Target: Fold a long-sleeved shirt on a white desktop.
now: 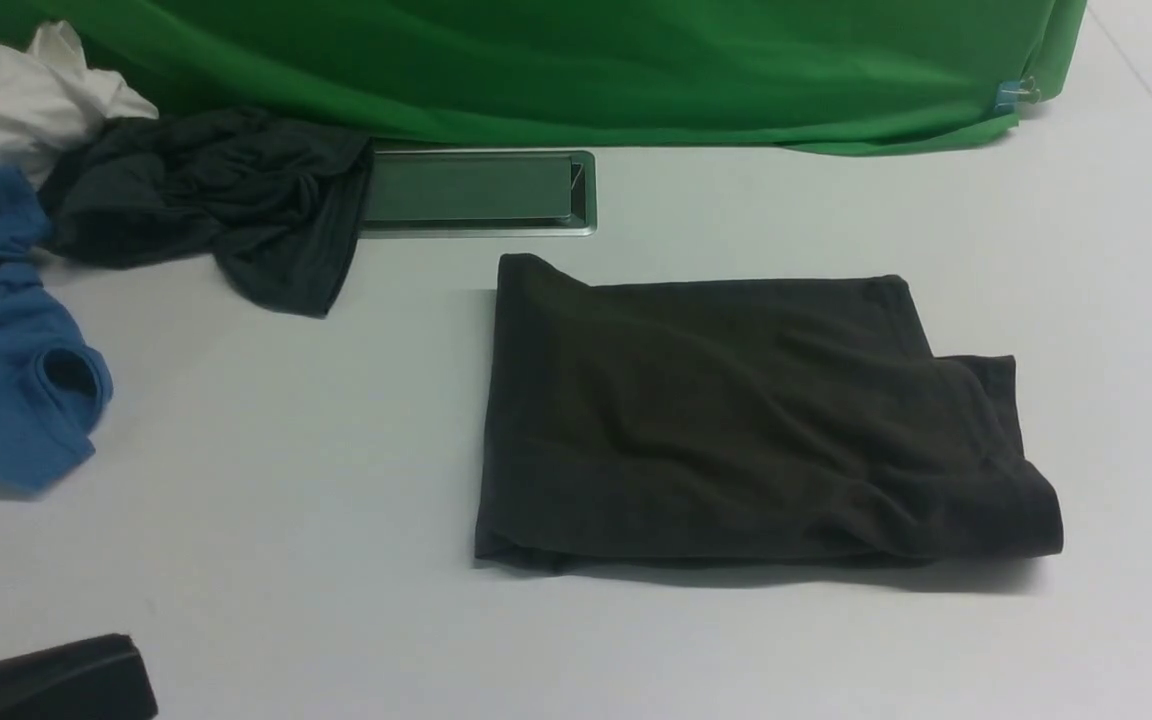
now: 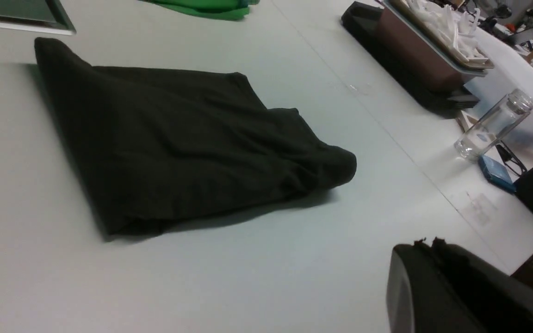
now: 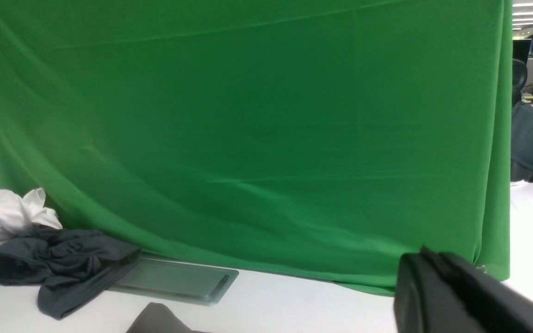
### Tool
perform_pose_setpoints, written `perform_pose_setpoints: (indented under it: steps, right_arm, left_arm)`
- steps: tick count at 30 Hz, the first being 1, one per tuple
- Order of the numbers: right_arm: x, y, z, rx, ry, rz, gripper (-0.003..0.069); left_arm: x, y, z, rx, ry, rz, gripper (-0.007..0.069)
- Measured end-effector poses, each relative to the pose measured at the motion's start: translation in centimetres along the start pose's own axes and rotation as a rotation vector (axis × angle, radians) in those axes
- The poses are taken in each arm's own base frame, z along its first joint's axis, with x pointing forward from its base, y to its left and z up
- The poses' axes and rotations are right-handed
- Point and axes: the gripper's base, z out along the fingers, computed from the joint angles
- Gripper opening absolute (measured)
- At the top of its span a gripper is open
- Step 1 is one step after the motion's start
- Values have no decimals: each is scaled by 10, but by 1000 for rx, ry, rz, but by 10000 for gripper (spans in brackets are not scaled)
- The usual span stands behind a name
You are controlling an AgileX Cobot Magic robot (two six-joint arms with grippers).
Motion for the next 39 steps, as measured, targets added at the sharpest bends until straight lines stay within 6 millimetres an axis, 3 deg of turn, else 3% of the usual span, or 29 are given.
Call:
perform_pose_setpoints:
  steps: [7,12,19,22,29,33,39]
  right_arm:
    - [0,0,0,0,0,-1,43]
    - [0,0,0,0,0,-1,59]
    - [0,0,0,0,0,-1,76]
    - [0,0,0,0,0,-1,78]
    - [0,0,0,0,0,-1,92]
    - [0,0,0,0,-1,-1,110]
    - [0,0,0,0,-1,-1,123]
  left_arm:
    - [-1,5,0,-58,-6,67,20]
    - [-4,17,-1,-188,-27,272,20]
    - [-24,29,-5,-382,-200,560,20]
    - [-24,30,-5,-393,-232,595,20]
    - [5,42,2,-401,-373,578,20]
    - [31,61,14,-482,-478,510,20]
    - [78,95,39,-586,-359,444,20]
